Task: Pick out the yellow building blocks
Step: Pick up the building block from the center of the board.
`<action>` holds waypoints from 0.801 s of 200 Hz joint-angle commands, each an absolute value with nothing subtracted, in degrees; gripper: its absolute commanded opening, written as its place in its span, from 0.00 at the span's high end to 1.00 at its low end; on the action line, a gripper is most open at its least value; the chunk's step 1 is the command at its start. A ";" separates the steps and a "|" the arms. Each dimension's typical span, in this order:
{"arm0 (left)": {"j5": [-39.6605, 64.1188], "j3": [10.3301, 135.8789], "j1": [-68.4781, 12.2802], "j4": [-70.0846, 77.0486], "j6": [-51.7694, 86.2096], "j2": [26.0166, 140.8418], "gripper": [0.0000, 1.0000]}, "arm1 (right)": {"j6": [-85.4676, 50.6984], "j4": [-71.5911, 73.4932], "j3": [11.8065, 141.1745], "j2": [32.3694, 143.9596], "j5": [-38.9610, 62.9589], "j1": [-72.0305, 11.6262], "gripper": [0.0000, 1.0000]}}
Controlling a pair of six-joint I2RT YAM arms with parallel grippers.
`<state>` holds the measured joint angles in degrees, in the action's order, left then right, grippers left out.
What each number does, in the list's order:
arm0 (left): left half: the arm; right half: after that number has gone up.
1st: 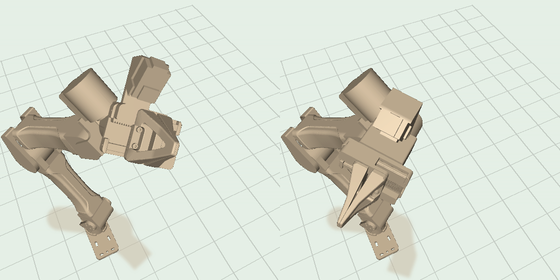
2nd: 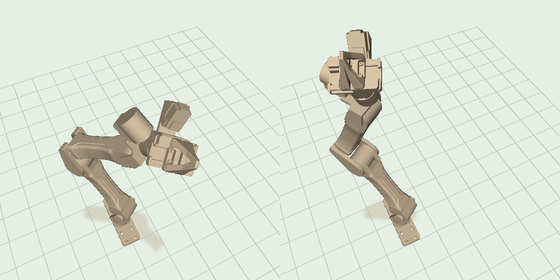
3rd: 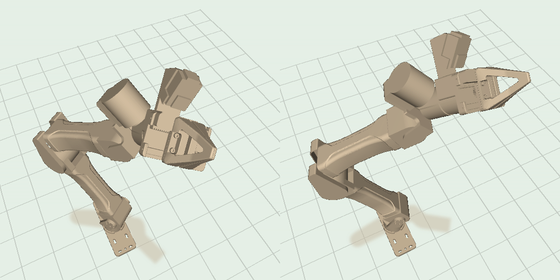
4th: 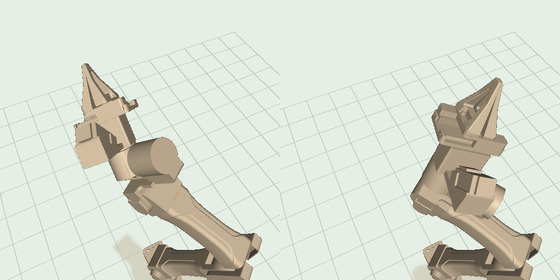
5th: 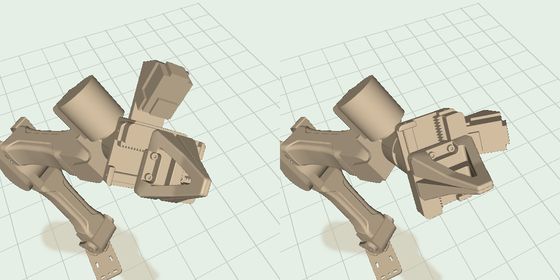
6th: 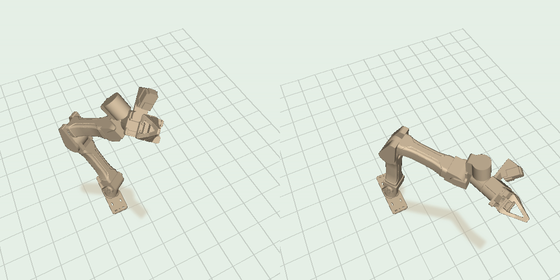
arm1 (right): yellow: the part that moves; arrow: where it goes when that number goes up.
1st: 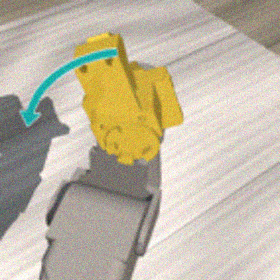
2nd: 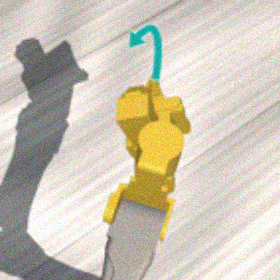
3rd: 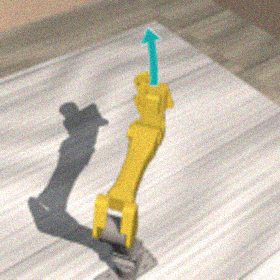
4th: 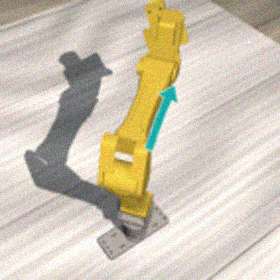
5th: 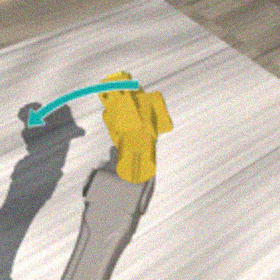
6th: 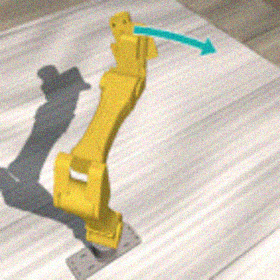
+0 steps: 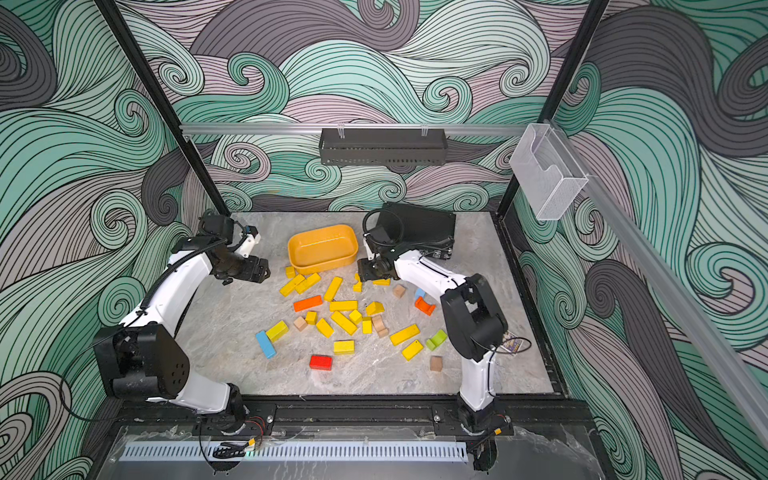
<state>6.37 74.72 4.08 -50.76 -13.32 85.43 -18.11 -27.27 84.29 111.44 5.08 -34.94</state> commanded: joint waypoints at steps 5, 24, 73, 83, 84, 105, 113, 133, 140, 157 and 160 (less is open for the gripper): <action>4.90 73.86 4.39 -51.14 -13.17 82.99 0.11 | -19.81 -31.80 87.89 115.38 4.39 -37.01 0.40; 6.06 73.11 4.39 -51.17 -13.61 82.24 0.11 | -20.77 -32.29 90.28 118.10 4.00 -37.39 0.41; 3.28 69.59 4.39 -48.71 -14.59 79.77 0.11 | -21.09 -33.14 94.94 123.37 1.39 -37.57 0.45; 2.86 68.87 4.39 -48.44 -14.83 79.50 0.11 | -20.99 -33.48 95.69 123.98 -0.03 -37.61 0.46; 2.84 68.84 4.39 -48.43 -14.84 79.48 0.11 | -20.95 -33.40 95.74 123.99 -0.19 -37.62 0.46; 2.68 67.78 4.39 -48.43 -15.47 79.20 0.11 | -20.93 -33.48 96.90 125.17 -1.45 -37.53 0.46; 2.71 67.46 4.40 -48.47 -15.62 79.14 0.11 | -20.83 -33.97 97.88 125.87 -1.73 -37.67 0.47; 2.64 66.82 4.41 -48.43 -15.73 79.06 0.11 | -20.82 -35.46 100.24 127.98 -2.42 -37.65 0.49; 2.72 66.71 4.40 -48.51 -15.73 79.03 0.11 | -20.96 -35.42 100.60 128.44 -2.37 -37.60 0.51; 3.61 66.53 4.39 -49.47 -16.21 79.02 0.12 | -20.93 -36.18 101.69 129.60 -2.14 -37.75 0.57; 3.82 66.53 4.46 -49.65 -16.32 78.98 0.12 | -21.00 -36.42 101.92 129.82 -2.15 -37.71 0.57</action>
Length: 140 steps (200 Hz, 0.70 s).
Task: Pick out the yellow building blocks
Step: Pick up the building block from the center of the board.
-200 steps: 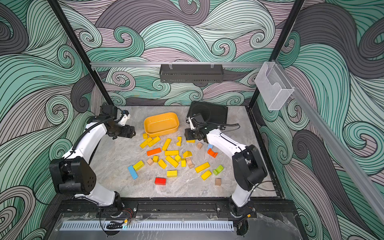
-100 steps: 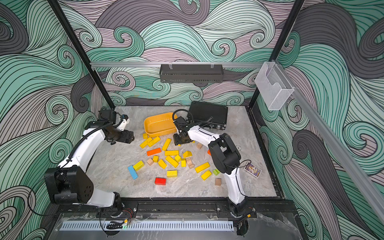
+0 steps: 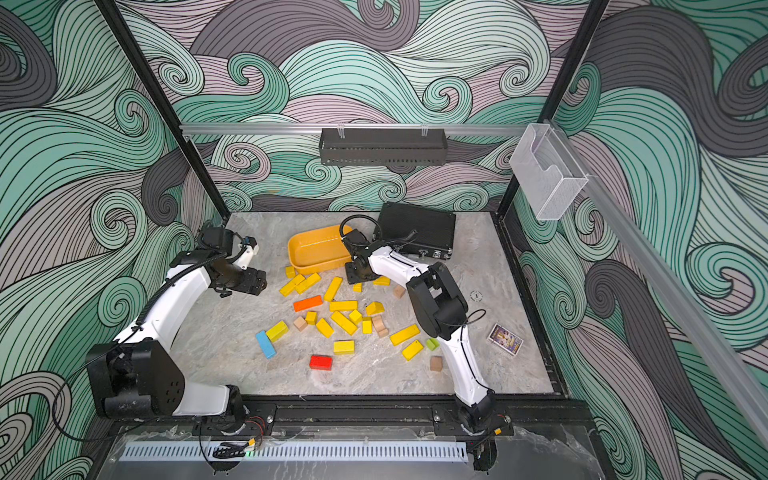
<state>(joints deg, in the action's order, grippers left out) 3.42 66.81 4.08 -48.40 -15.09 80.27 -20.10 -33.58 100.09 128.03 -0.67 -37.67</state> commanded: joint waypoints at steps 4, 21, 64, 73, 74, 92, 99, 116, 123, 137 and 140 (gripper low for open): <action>4.13 66.43 4.45 -49.86 -16.49 78.90 0.13 | -20.93 -36.84 102.17 130.08 -2.30 -37.72 0.58; 4.41 65.90 4.44 -50.27 -16.83 78.31 0.14 | -20.59 -37.59 102.41 130.58 -2.81 -37.81 0.59; 4.06 64.06 4.46 -49.57 -17.61 76.38 0.14 | -19.13 -38.86 102.40 130.73 -3.95 -37.88 0.64; 4.17 64.03 4.48 -49.61 -17.49 76.28 0.14 | -18.51 -39.14 102.40 130.65 -4.36 -37.90 0.66; 4.19 64.05 4.48 -49.64 -17.45 76.29 0.14 | -18.49 -39.17 102.44 130.63 -4.42 -37.89 0.67; 4.39 64.01 4.48 -49.57 -16.84 76.20 0.14 | -17.14 -39.61 102.02 130.36 -5.07 -37.92 0.75; 4.56 64.16 4.48 -49.57 -16.72 76.28 0.14 | -16.68 -39.86 101.85 130.27 -5.19 -37.90 0.79; 4.80 64.50 4.48 -49.73 -16.35 76.45 0.14 | -15.67 -40.04 101.00 129.52 -5.49 -37.94 0.86; 4.86 64.66 4.48 -49.83 -16.27 76.46 0.14 | -15.31 -40.01 100.65 129.14 -5.62 -37.93 0.88; 4.92 65.03 4.48 -50.05 -16.19 76.54 0.14 | -14.41 -40.00 100.15 128.43 -5.39 -37.96 0.92; 4.92 65.10 4.48 -50.09 -16.17 76.55 0.14 | -14.26 -39.99 100.05 128.17 -5.24 -37.91 0.94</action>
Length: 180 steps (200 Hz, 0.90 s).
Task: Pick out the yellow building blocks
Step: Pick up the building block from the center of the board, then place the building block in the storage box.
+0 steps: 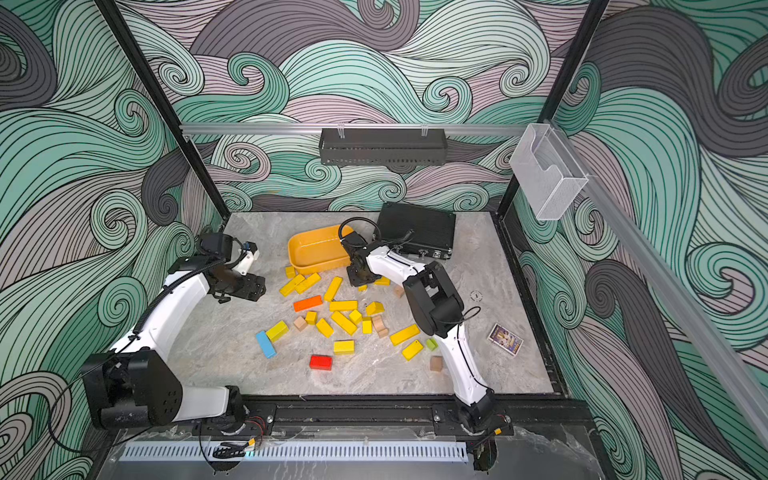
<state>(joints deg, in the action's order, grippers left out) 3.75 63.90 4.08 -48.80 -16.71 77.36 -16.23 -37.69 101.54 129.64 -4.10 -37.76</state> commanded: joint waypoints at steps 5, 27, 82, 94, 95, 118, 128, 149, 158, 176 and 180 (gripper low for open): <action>4.93 65.20 4.48 -50.10 -16.17 76.49 0.14 | -14.02 -40.09 100.02 127.78 -5.16 -37.90 0.94; 4.88 65.41 4.40 -50.19 -16.34 76.70 0.14 | -12.64 -40.04 99.94 125.85 -3.92 -37.95 0.96; 4.39 66.00 4.48 -50.27 -16.26 77.25 0.14 | -10.69 -39.71 102.76 120.19 3.68 -38.03 1.00; 4.14 66.20 4.44 -50.35 -16.26 77.47 0.14 | -10.48 -39.68 104.74 119.72 5.10 -37.97 1.00; 4.13 66.24 4.46 -50.36 -16.26 77.49 0.14 | -10.43 -39.66 104.88 119.71 5.19 -38.02 1.00; 3.62 66.62 4.48 -50.46 -16.60 78.09 0.14 | -9.96 -38.83 109.37 120.36 7.28 -37.99 1.00; 3.68 66.85 4.41 -50.69 -16.93 78.45 0.14 | -9.34 -38.39 111.93 121.74 7.22 -38.02 1.00; 4.82 67.84 4.41 -51.52 -17.58 79.22 0.14 | -7.96 -38.24 119.29 126.61 7.21 -37.89 1.00; 5.06 67.96 4.43 -51.30 -17.64 79.49 0.14 | -7.60 -38.14 122.71 129.15 7.33 -37.94 1.00; 6.95 68.44 4.39 -51.41 -19.52 80.36 0.14 | -7.34 -38.14 130.06 134.79 7.65 -37.80 1.00; 7.24 68.57 4.39 -51.46 -19.67 80.56 0.14 | -7.30 -38.14 131.77 136.17 7.76 -37.79 0.99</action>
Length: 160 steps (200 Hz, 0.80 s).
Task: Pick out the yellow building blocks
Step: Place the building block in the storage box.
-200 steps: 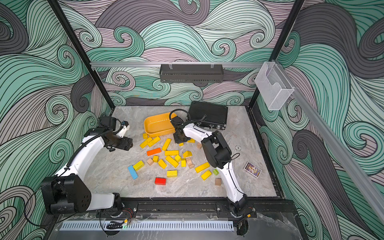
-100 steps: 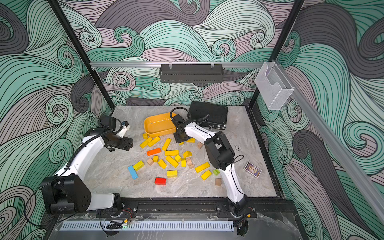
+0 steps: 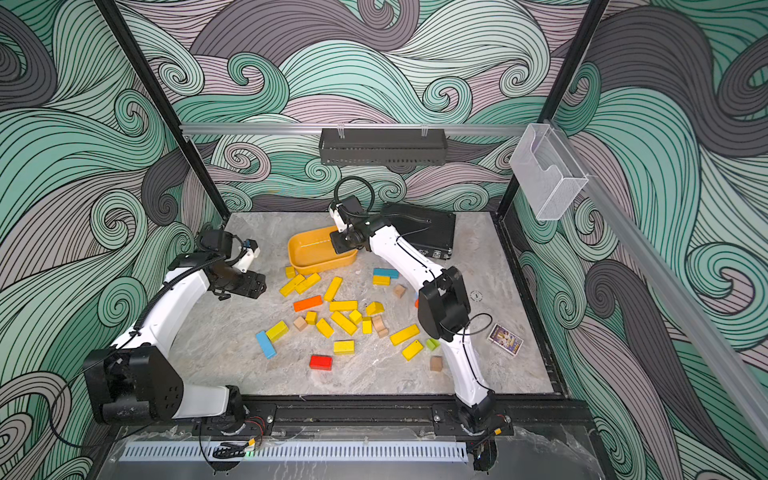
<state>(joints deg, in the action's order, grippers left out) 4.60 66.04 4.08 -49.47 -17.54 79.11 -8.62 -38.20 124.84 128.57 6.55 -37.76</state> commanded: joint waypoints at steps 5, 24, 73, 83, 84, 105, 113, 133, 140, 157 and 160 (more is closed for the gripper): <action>7.66 68.85 4.39 -51.57 -19.91 80.87 0.14 | -7.21 -38.14 133.87 137.85 7.98 -37.81 0.99; 8.39 69.71 4.39 -51.85 -20.21 82.81 0.14 | -6.88 -38.18 141.08 143.73 8.20 -37.71 0.99; 9.57 72.42 4.39 -54.30 -20.48 86.73 0.14 | -6.01 -38.12 148.20 151.15 6.87 -37.65 0.97; 9.50 72.59 4.39 -54.20 -20.48 87.30 0.14 | -5.35 -38.20 147.73 151.48 6.19 -37.69 0.95; 9.49 72.59 4.39 -54.17 -20.48 87.38 0.14 | -5.36 -38.22 147.74 151.50 6.17 -37.65 0.95; 9.96 72.41 4.31 -53.37 -20.30 88.18 0.14 | -4.27 -38.26 146.40 151.39 5.12 -37.63 0.88; 10.22 72.30 4.31 -53.03 -20.22 88.46 0.14 | -3.84 -38.53 146.12 151.43 4.97 -37.66 0.86; 10.59 71.73 4.10 -51.62 -20.17 89.11 0.14 | -2.77 -39.14 145.42 151.36 4.18 -37.63 0.80; 10.57 71.36 4.09 -50.90 -20.02 89.35 0.14 | -2.55 -39.27 145.09 151.33 3.94 -37.69 0.78; 10.56 71.24 3.73 -49.89 -19.80 90.29 0.14 | -1.58 -39.46 144.35 151.14 3.69 -37.66 0.77; 10.61 71.35 3.63 -49.76 -19.73 90.52 0.14 | -1.46 -39.51 144.28 151.09 3.67 -37.70 0.76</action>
<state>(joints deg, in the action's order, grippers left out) 9.37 70.41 4.05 -50.85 -19.92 89.06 -3.44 -38.59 145.34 152.62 5.10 -37.76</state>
